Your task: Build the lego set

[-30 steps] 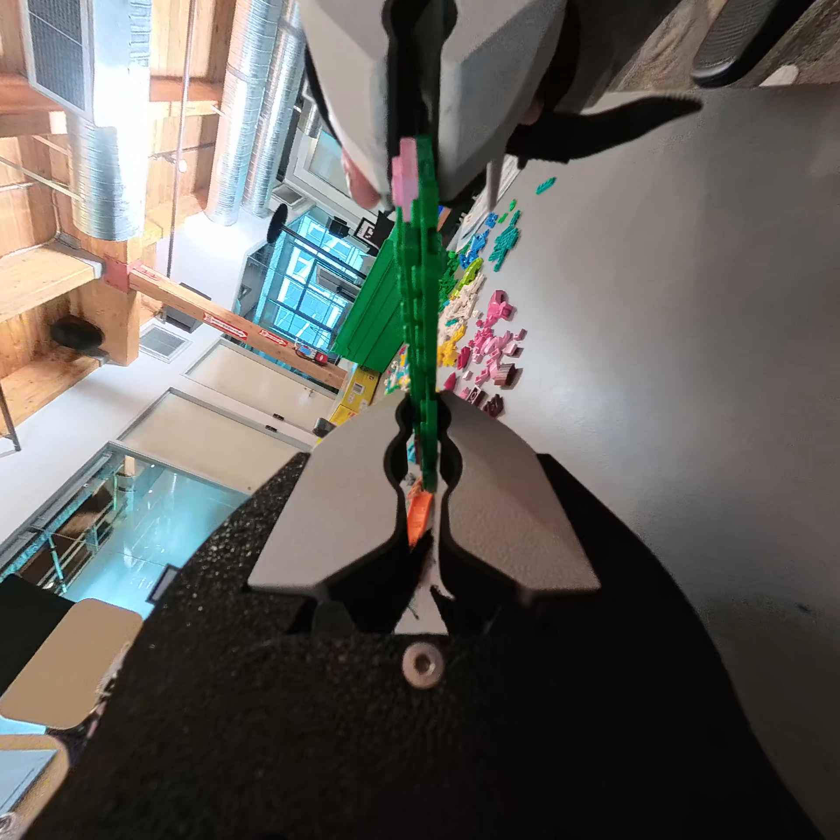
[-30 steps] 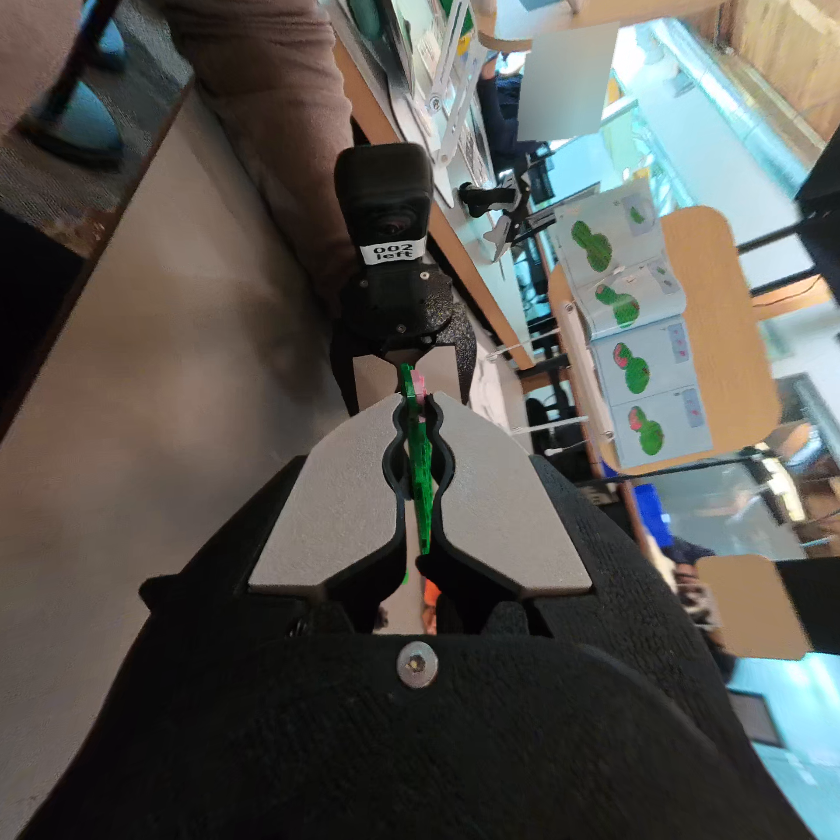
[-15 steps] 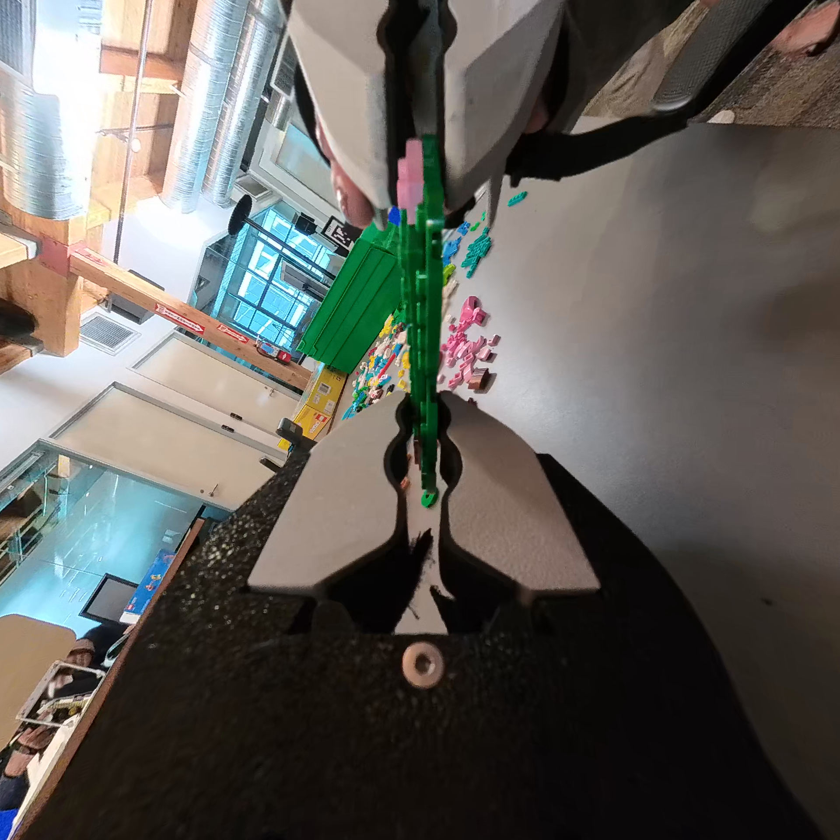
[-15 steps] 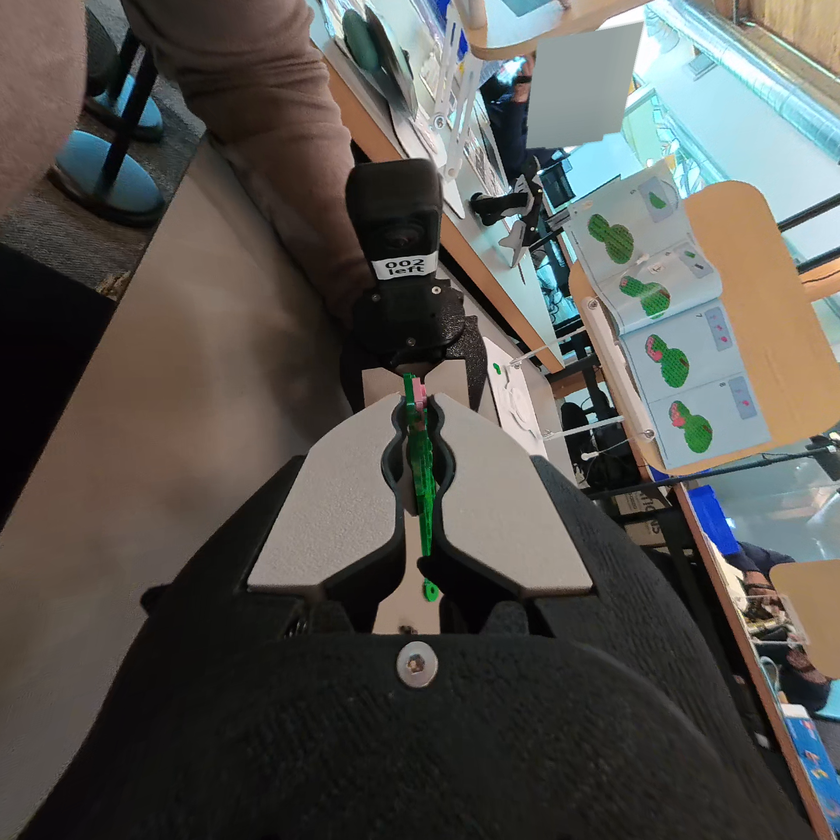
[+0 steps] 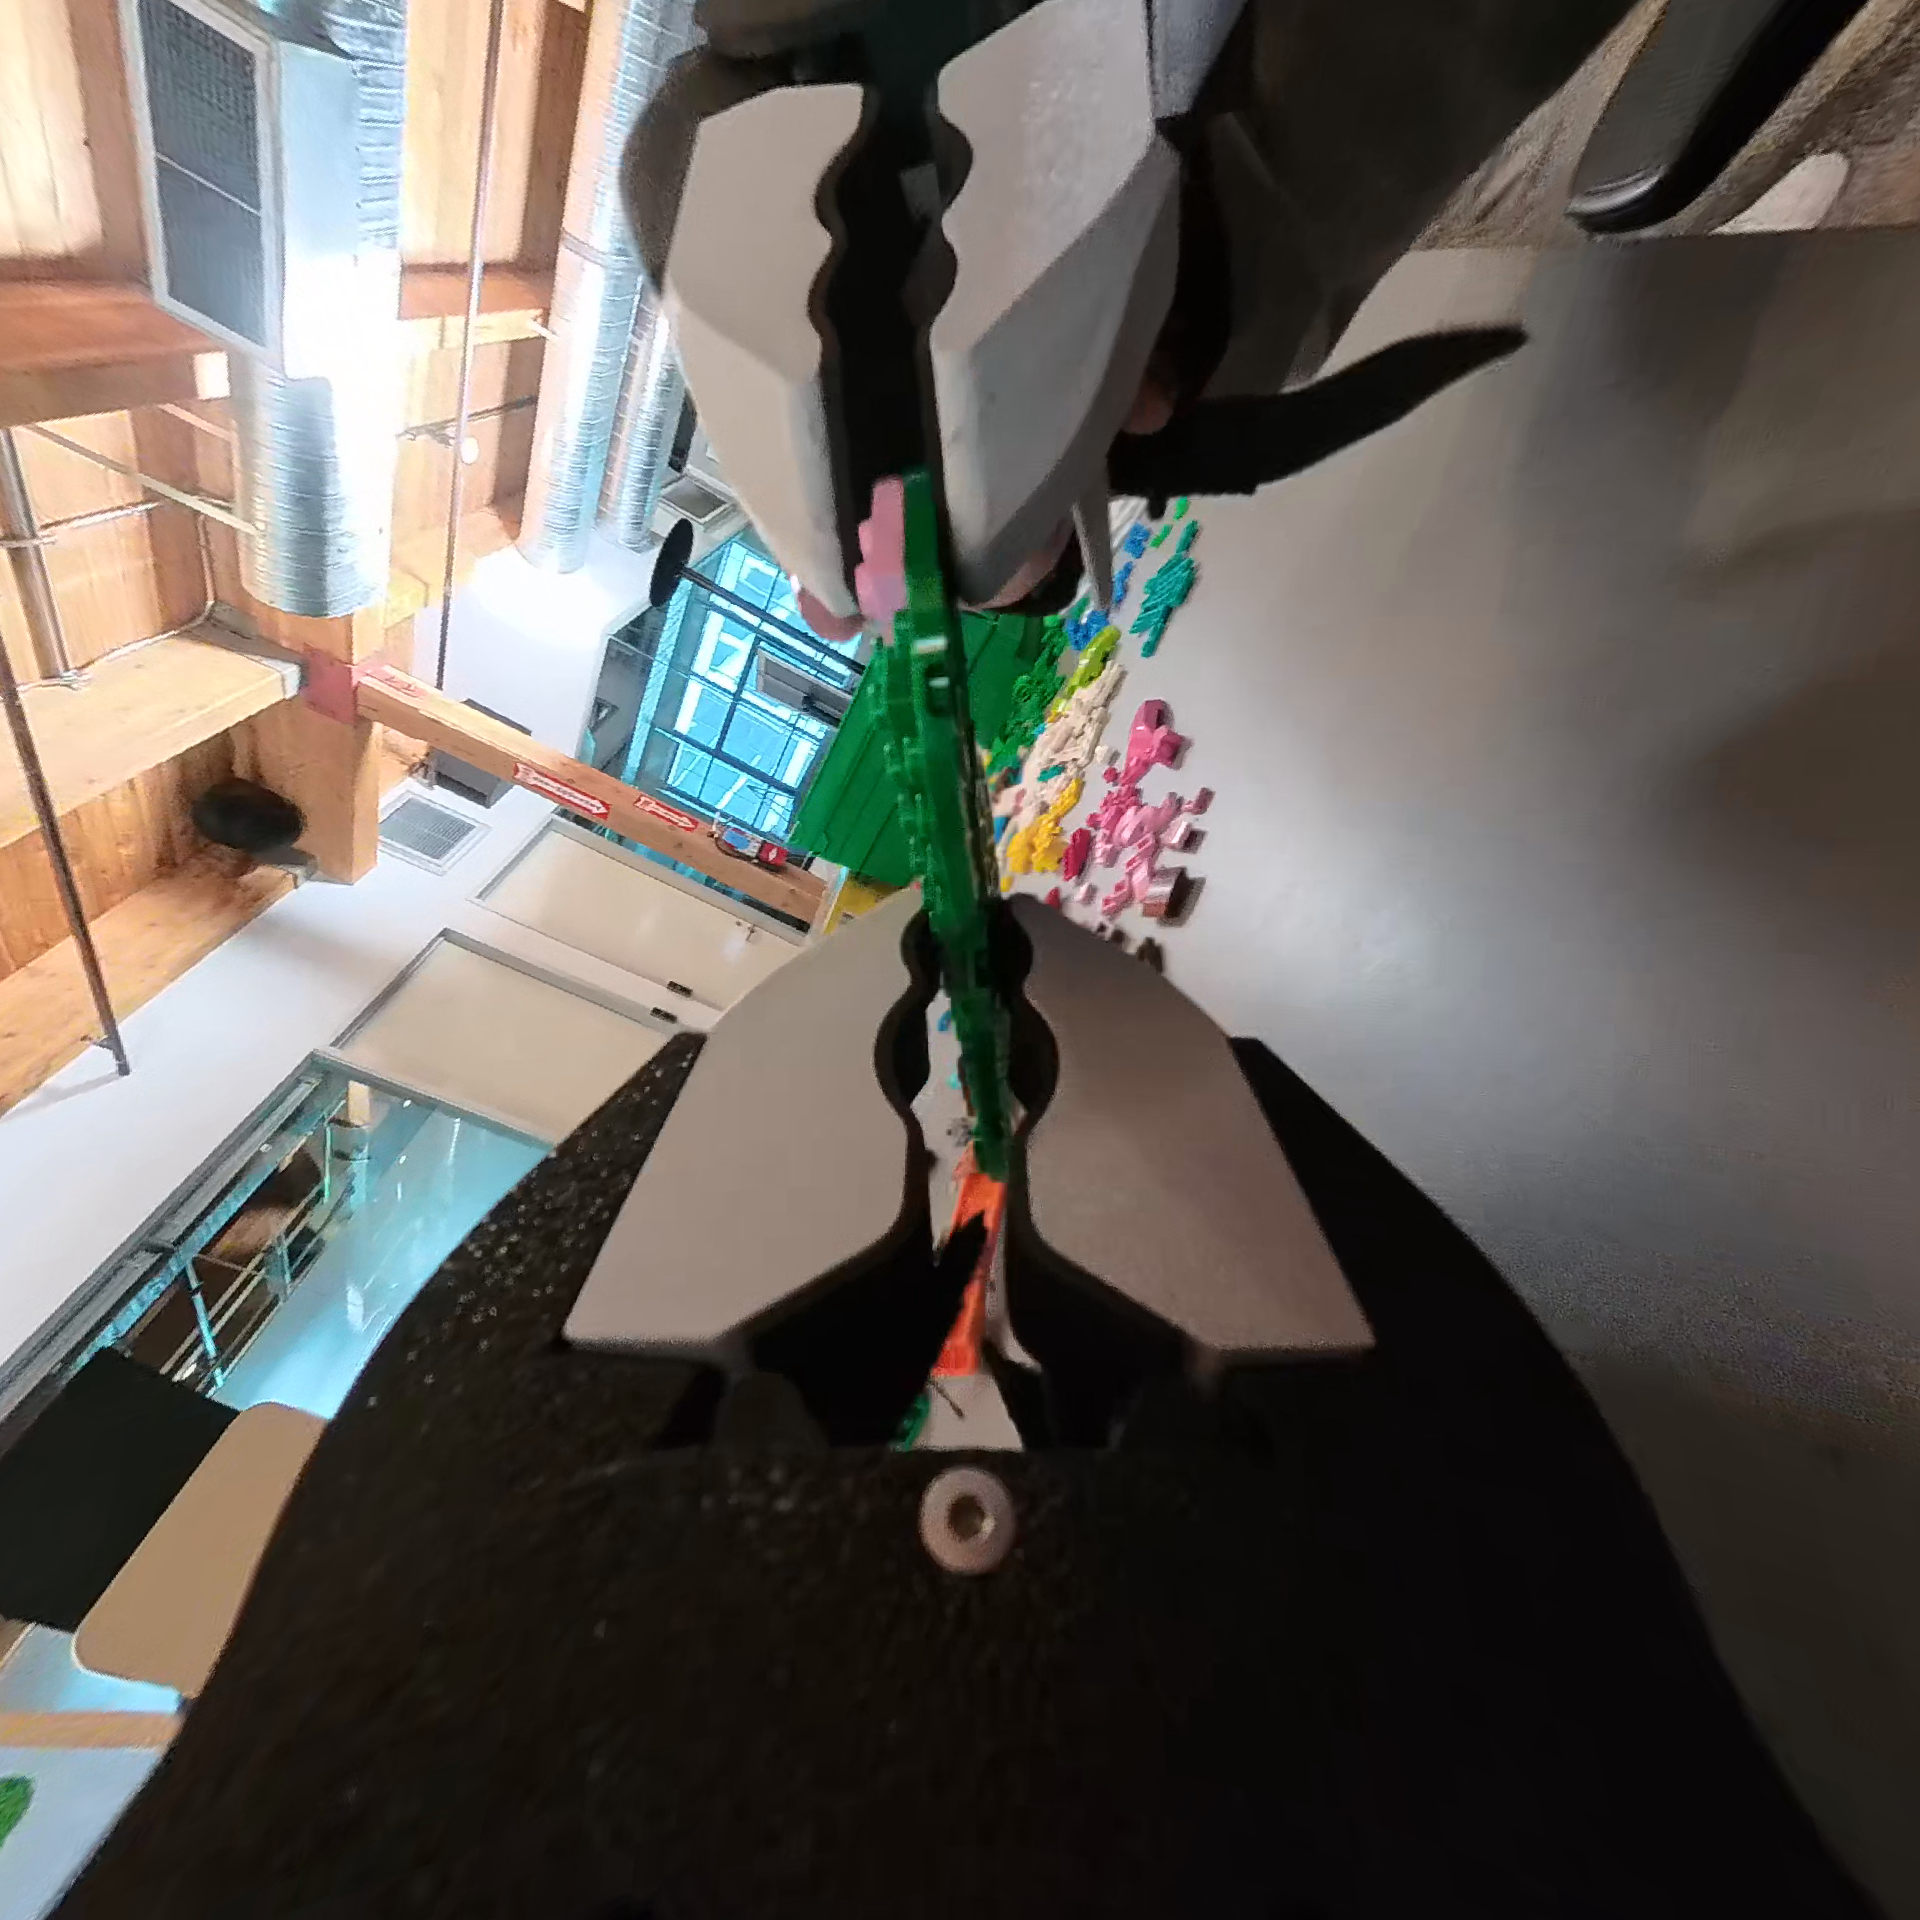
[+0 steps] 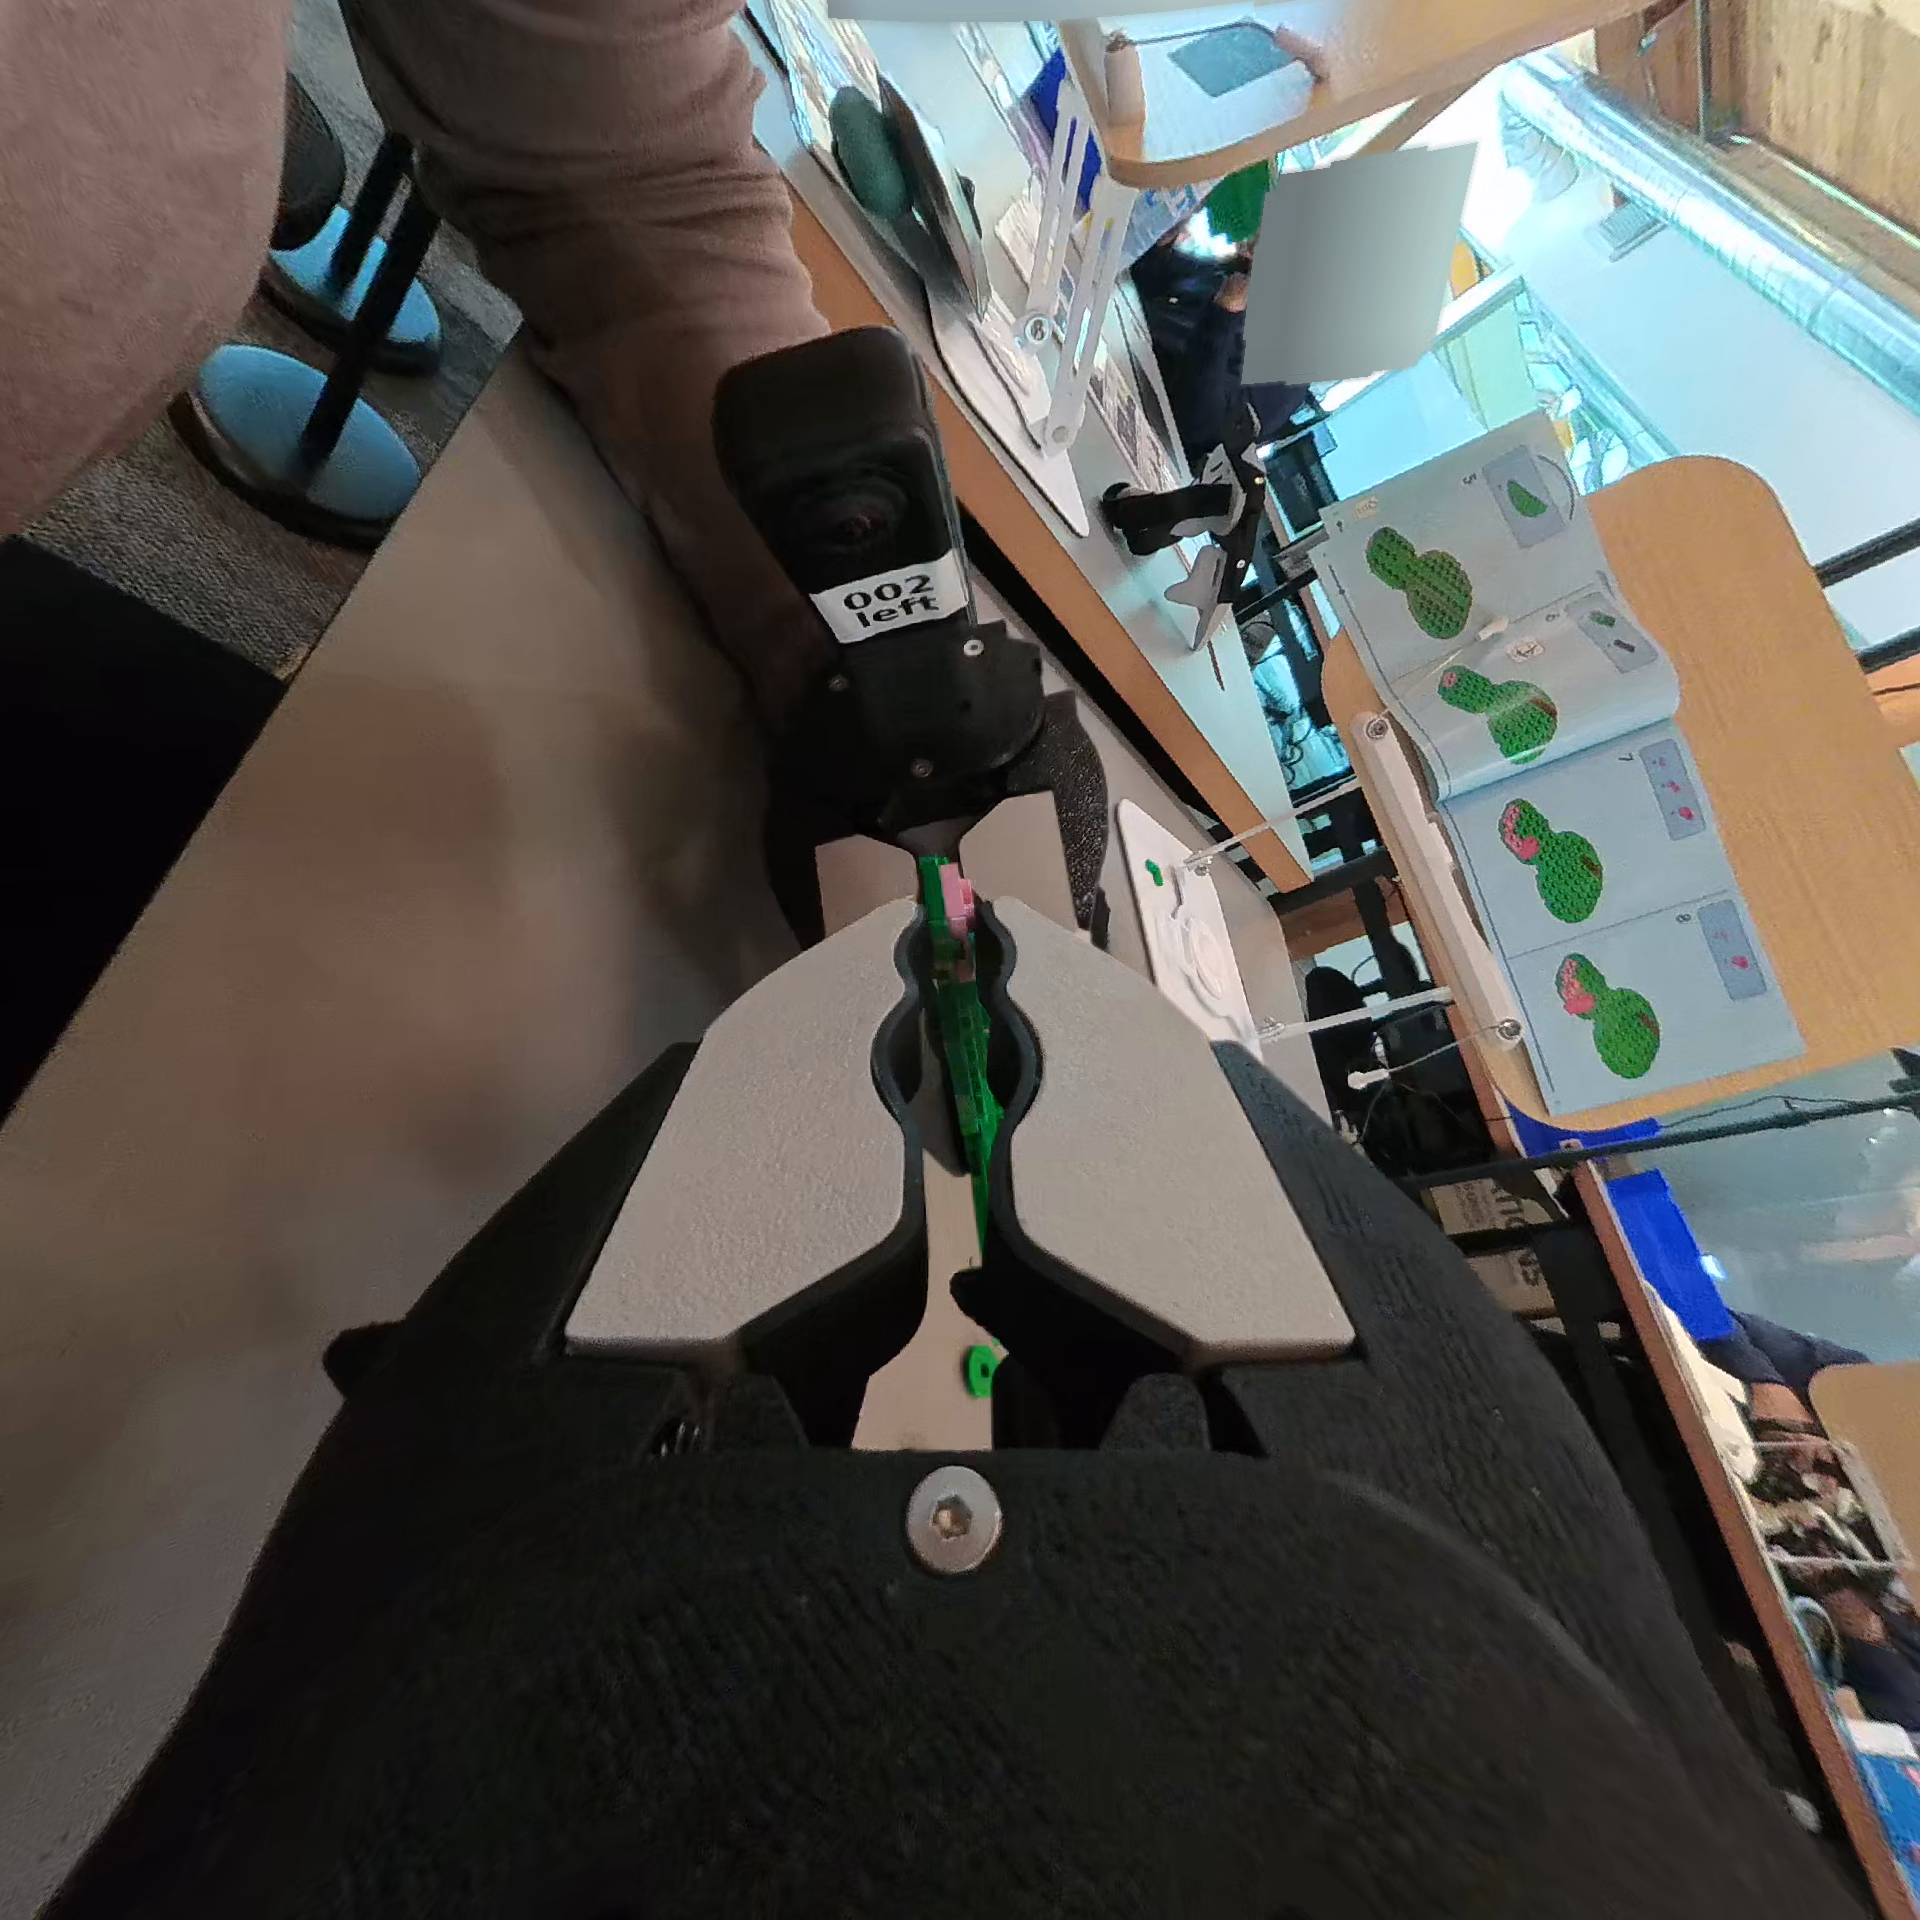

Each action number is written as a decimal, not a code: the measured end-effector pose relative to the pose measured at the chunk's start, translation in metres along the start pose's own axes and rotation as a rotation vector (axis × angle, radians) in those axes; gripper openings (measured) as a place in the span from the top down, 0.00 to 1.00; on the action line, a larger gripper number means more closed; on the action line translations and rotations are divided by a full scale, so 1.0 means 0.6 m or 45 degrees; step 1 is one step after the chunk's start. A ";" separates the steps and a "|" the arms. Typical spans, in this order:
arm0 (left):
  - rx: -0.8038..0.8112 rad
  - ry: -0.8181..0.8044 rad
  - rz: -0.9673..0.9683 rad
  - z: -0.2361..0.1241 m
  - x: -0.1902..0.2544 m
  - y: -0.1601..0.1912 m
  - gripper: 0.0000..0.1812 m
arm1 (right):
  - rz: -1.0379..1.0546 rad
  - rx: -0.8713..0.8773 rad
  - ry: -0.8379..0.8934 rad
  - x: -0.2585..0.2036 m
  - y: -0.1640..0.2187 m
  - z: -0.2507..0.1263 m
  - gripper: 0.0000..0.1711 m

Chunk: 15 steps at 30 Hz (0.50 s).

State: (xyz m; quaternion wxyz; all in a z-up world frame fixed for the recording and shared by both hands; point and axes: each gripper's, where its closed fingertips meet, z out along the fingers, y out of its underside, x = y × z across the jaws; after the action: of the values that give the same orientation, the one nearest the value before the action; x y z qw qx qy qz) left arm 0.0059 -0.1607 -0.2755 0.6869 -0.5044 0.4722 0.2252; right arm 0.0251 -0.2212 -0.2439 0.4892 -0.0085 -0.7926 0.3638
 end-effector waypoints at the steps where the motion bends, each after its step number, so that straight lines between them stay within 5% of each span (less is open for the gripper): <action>1: -0.007 -0.015 0.004 0.000 -0.004 0.002 0.95 | -0.016 0.002 0.012 0.002 0.000 0.002 0.96; 3: -0.009 -0.040 0.011 0.000 -0.009 0.002 0.94 | -0.041 0.011 0.043 0.008 0.000 0.006 0.96; 6: 0.017 -0.043 0.001 0.003 -0.006 -0.009 0.80 | -0.036 0.015 0.048 0.012 0.006 0.009 0.97; 10: 0.012 -0.038 0.040 0.002 -0.003 -0.010 0.94 | -0.014 0.033 0.030 0.004 0.006 0.015 0.96; 15: -0.039 -0.066 -0.002 0.001 -0.018 0.012 0.95 | 0.011 -0.025 0.079 0.011 0.020 0.027 0.96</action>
State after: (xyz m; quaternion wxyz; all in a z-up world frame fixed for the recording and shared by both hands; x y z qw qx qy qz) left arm -0.0040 -0.1557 -0.2695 0.6914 -0.5092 0.4504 0.2447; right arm 0.0049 -0.2190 -0.2498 0.5118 -0.0280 -0.7807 0.3575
